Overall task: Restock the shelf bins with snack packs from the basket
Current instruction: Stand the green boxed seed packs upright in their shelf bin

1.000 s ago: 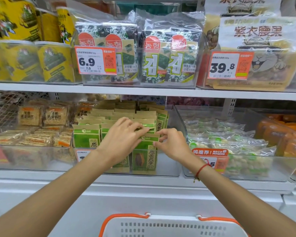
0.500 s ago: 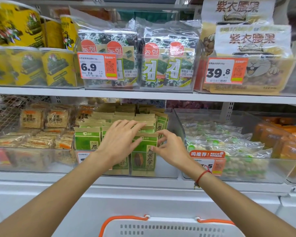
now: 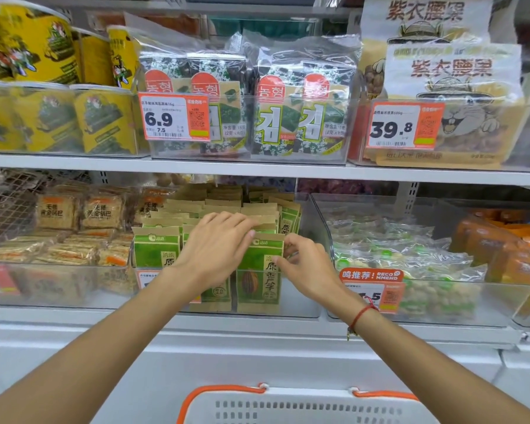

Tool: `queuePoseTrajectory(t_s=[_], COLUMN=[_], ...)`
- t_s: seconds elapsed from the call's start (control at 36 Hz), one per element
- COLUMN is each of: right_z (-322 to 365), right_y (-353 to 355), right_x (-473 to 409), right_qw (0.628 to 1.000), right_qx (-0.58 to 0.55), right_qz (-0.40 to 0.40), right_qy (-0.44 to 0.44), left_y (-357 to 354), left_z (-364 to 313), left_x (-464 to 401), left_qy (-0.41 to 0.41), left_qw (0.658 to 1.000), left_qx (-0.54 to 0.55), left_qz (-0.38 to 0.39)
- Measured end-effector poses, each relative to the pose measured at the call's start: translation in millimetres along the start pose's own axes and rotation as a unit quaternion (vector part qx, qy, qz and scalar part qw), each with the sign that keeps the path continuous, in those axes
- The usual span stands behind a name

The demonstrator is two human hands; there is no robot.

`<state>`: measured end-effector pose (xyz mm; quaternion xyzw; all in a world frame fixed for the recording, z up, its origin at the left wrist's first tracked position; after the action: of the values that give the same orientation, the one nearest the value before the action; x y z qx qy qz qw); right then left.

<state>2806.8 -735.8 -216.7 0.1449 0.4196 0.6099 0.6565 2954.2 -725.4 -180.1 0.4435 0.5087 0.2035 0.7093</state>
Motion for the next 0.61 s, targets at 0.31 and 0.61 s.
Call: queuePoseTrajectory(t_s=[0.31, 0.61], right_z=[-11, 2], right_y=[29, 2], right_x=[5, -3], right_qw=[0.998, 0.996], right_qx=[0.055, -0.072], right_qz=[-0.013, -0.022], right_qy=[0.017, -0.044], left_y=[7, 7], left_z=[-5, -6], left_x=[-8, -9], left_qy=[0.008, 0.033], left_qw=[1.000, 0.999], left_qx=[0.000, 0.016], left_qz=[0.006, 0.030])
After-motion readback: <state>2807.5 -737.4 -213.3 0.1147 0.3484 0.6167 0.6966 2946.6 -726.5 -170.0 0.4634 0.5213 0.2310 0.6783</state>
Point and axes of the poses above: each hand's wrist, its own x-axis away from the middle knuckle, its own y-axis out of the back of the hand, z = x × y, the point moved 6 cm from there along -x, towards the middle knuckle
